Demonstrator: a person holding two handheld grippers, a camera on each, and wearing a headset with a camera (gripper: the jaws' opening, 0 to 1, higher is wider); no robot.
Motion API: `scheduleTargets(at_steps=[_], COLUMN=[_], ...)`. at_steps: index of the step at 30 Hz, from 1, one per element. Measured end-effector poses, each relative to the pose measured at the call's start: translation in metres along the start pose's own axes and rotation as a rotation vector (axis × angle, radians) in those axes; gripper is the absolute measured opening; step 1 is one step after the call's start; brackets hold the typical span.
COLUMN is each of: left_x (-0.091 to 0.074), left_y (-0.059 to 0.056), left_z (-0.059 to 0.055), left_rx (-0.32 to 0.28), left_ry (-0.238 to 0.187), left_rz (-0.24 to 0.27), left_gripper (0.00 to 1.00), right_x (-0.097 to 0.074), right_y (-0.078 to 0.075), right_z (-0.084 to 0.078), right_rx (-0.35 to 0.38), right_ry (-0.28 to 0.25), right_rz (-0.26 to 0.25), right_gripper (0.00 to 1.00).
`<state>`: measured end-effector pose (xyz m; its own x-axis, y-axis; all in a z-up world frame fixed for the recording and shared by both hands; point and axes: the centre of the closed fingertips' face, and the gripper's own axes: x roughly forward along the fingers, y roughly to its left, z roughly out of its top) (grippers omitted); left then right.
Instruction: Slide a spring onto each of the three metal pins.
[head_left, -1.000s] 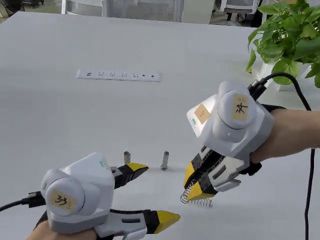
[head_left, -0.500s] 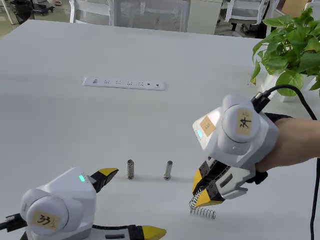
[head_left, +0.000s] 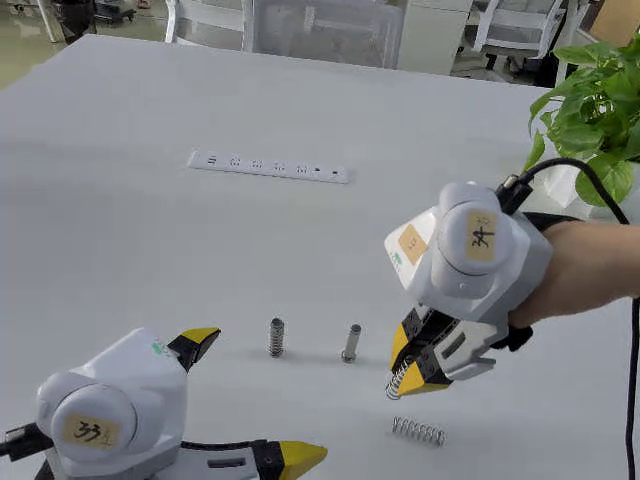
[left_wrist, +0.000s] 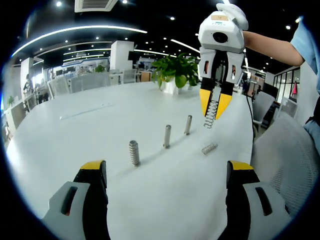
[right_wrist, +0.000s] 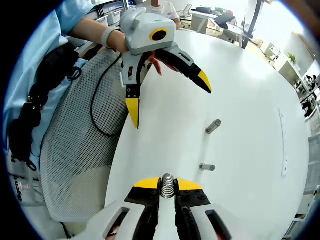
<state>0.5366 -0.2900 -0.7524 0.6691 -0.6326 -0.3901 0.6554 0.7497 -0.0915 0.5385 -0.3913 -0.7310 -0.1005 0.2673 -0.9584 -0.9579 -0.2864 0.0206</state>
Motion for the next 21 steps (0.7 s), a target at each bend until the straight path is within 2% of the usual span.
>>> scheduleTargets(at_steps=[1,8,11,21], left_x=[0.0,0.001,0.001,0.0], left_y=[0.001,0.003,0.003,0.0], left_z=[0.0,-0.001,-0.003,-0.005], left_rx=[-0.001,0.002,-0.001,0.003], left_ry=[0.0,0.002,0.007,0.011], left_rz=[0.005,0.011,0.01,0.001], left_gripper=[0.99,0.99,0.99,0.98], right_x=[-0.003,-0.011,-0.008,0.004], right_y=[-0.007,-0.037,-0.045,-0.063], right_z=[-0.002,0.001,0.001,0.003], right_rx=[-0.018,-0.041,-0.065,-0.106], right_ry=[0.02,0.049,0.077,0.105], right_rz=[-0.011,-0.037,-0.039,-0.052], right_gripper=[0.07,0.07,0.07,0.07])
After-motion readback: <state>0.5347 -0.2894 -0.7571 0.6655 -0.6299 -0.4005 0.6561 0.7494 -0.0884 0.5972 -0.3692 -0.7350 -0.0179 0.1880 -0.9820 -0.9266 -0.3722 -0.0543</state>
